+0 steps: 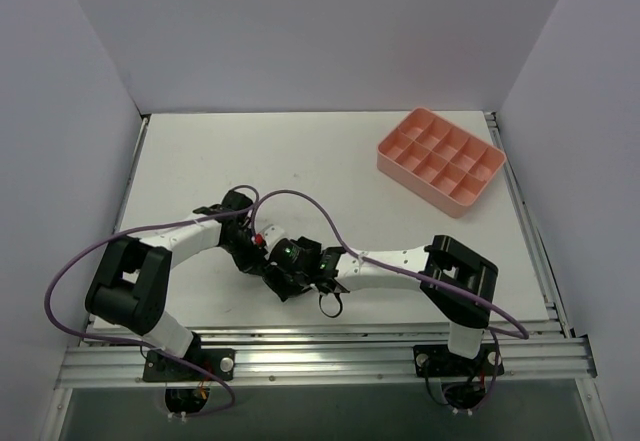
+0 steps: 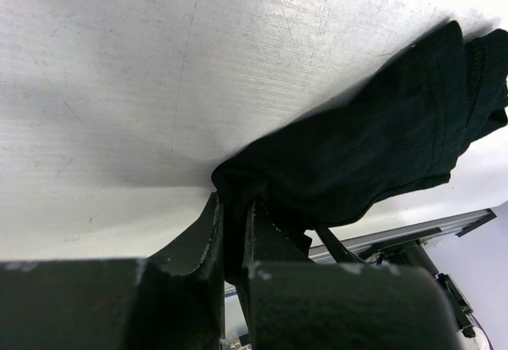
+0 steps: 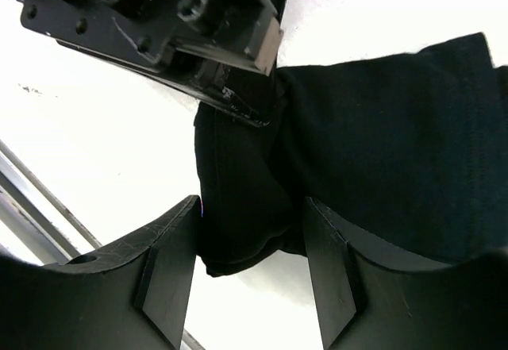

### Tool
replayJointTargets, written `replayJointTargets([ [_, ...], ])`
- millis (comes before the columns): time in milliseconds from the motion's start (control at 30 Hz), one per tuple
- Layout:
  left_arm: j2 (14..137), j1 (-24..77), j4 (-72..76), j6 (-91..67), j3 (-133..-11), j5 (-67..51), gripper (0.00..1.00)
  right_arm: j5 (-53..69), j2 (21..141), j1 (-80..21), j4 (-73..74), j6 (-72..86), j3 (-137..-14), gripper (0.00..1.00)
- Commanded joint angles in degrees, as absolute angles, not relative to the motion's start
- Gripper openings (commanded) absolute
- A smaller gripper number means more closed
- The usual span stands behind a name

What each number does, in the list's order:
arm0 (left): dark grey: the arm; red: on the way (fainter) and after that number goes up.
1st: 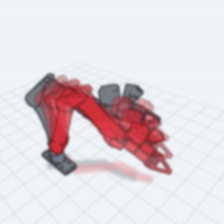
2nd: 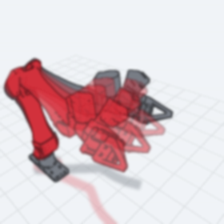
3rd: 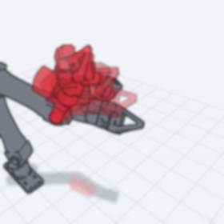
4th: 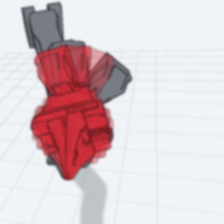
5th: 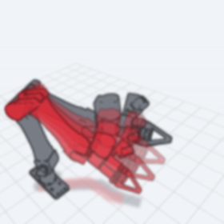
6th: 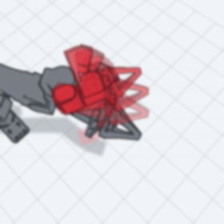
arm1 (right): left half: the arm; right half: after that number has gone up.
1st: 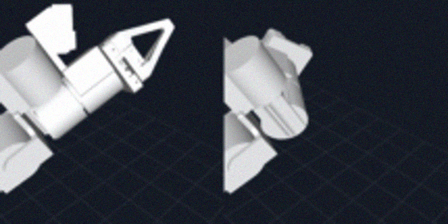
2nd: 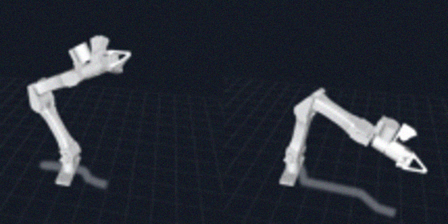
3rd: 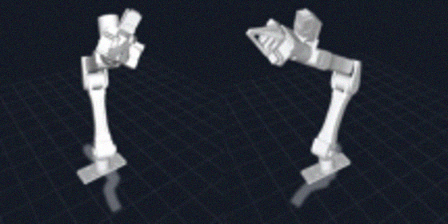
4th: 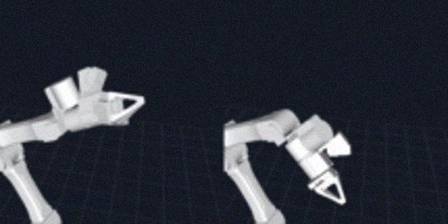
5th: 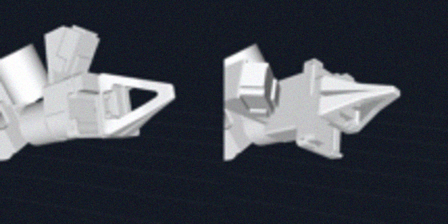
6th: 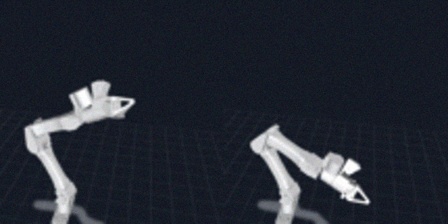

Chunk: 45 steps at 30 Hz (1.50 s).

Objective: Roll the underwear

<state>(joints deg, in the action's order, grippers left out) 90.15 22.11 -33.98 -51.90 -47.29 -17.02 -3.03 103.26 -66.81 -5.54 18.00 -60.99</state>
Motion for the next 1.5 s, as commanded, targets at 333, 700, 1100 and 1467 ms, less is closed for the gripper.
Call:
replayJointTargets([
  [333, 88.61, 22.42, -40.16, -52.82, -49.39, -13.28, 0.07, -5.9, 105.03, -66.37, -9.65, 21.34, -57.95, 0.08],
  [700, 75.06, 20.83, -37.8, -49.66, -48.79, -10.45, 0.51, 20.99, 103.18, -50.98, -32.25, 38.22, -36.31, 0.0],
  [1100, 70.4, 22.85, -28.65, -53.08, -41.05, -10.03, 0.59, 29.88, 111.09, -48.34, -22.95, 35.51, -46.31, 0.0],
  [1467, 72.94, 22.94, -22.86, -56.34, -36.83, -7.74, 0.65, 33.83, 117.07, -48.25, -21.53, 38.32, -51.41, 0.0],
])
